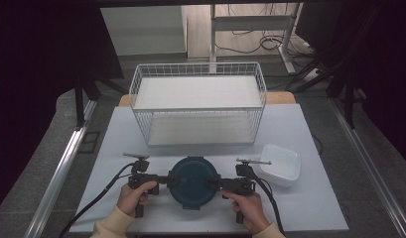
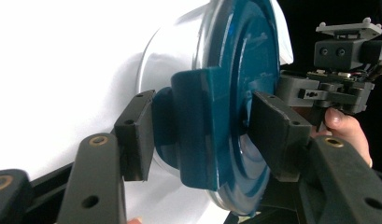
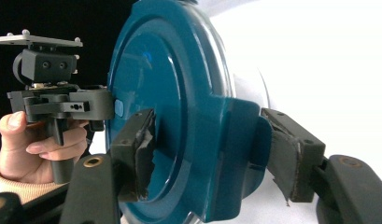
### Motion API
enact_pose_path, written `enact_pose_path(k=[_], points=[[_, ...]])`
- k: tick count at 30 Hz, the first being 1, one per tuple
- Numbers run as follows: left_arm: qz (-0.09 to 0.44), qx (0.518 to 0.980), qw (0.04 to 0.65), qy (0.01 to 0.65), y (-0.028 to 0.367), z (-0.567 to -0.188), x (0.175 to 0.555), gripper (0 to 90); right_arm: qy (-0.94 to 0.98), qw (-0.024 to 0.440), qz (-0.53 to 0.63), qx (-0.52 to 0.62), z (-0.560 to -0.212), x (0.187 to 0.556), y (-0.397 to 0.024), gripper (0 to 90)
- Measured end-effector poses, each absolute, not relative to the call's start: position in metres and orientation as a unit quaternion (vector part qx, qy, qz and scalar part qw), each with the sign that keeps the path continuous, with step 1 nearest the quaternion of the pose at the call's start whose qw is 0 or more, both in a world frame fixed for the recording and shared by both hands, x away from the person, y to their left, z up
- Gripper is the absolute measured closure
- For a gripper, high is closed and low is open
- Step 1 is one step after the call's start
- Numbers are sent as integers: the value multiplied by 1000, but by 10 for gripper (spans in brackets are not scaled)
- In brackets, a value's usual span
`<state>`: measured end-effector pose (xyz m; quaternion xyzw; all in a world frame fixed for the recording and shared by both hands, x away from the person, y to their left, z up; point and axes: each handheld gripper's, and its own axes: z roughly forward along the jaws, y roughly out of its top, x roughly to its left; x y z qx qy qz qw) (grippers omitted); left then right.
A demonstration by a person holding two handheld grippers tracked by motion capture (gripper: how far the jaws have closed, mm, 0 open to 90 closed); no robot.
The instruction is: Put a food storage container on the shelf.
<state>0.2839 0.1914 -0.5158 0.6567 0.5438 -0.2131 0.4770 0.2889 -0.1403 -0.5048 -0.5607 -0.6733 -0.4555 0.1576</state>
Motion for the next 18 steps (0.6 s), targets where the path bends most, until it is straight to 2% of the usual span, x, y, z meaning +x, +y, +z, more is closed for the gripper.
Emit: enact_pose_path(k=[18], points=[[-180, 673, 500, 515, 187, -494, 276, 454, -701, 115, -479, -516, -482, 286, -144, 390]])
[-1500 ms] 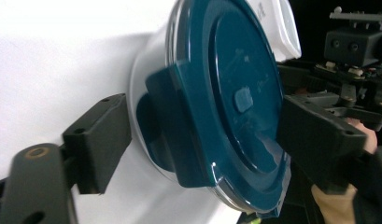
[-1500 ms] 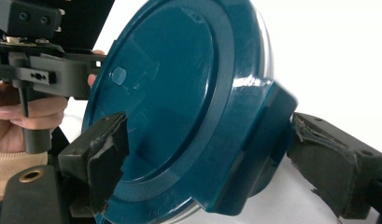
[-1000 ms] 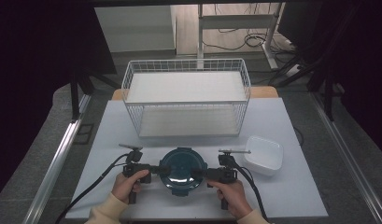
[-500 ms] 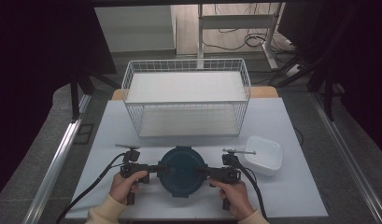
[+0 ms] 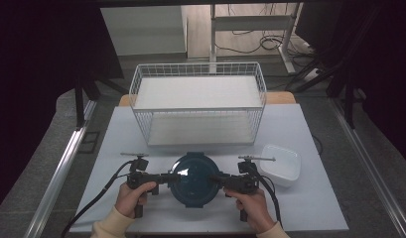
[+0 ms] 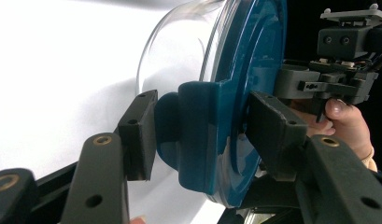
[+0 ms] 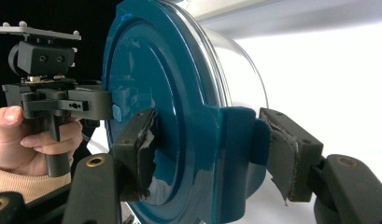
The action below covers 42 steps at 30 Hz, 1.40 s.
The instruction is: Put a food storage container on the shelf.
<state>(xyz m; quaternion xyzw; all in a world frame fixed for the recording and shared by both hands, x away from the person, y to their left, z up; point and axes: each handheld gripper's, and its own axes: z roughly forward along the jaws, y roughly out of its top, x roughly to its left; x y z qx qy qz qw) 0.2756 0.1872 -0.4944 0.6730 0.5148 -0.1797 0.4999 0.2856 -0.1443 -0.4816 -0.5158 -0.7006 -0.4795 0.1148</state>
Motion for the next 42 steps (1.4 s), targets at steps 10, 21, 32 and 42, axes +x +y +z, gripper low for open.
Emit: enact_pose_path(k=[10, 21, 32, 42], points=[[-159, 681, 513, 497, 186, -480, 270, 455, -710, 95, -491, -495, -466, 281, -146, 389], [-156, 679, 527, 486, 184, -471, 270, 456, -719, 73, -499, -479, -451, 280, -148, 390], [-145, 679, 534, 483, 183, -462, 271, 455, -732, 63, -502, -457, -440, 285, -149, 391], [-137, 682, 534, 480, 184, -454, 274, 455, -737, 61, -504, -447, -432, 290, -148, 394]])
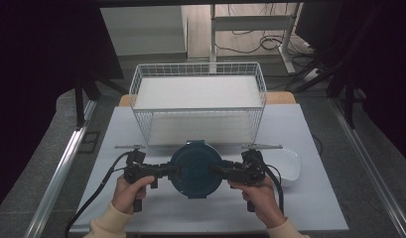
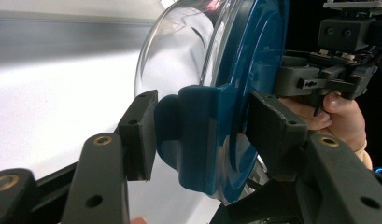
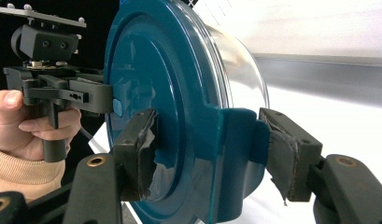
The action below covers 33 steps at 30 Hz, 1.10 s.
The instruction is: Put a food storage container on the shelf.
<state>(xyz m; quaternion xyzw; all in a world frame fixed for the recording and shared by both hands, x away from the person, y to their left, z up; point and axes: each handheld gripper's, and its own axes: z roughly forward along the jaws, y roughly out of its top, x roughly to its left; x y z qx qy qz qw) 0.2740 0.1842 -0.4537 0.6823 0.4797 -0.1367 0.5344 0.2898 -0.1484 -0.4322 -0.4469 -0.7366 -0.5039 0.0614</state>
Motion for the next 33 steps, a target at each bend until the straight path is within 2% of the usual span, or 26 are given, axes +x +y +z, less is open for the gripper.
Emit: enact_pose_path(k=[7, 33], points=[[-132, 681, 536, 482, 187, -448, 279, 455, -737, 65, -505, -444, -430, 296, -146, 395], [-100, 683, 550, 471, 194, -398, 303, 457, -743, 50, -524, -415, -382, 328, -139, 400]])
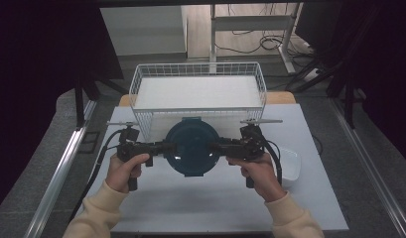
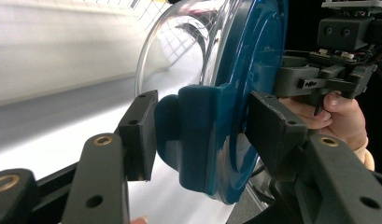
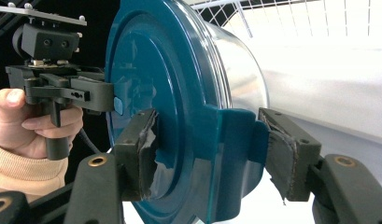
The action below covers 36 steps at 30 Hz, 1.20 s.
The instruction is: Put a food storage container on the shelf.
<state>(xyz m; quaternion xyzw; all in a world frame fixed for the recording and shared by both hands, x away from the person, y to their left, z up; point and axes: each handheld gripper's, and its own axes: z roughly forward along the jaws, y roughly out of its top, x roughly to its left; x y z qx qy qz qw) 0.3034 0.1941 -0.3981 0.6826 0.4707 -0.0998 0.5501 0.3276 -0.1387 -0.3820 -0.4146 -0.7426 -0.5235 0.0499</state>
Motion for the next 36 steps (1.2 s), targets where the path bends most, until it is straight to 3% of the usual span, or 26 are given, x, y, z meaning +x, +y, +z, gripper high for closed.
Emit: enact_pose_path(k=[36], points=[[-83, 679, 565, 461, 204, -332, 351, 458, -748, 40, -532, -394, -313, 379, -130, 408]])
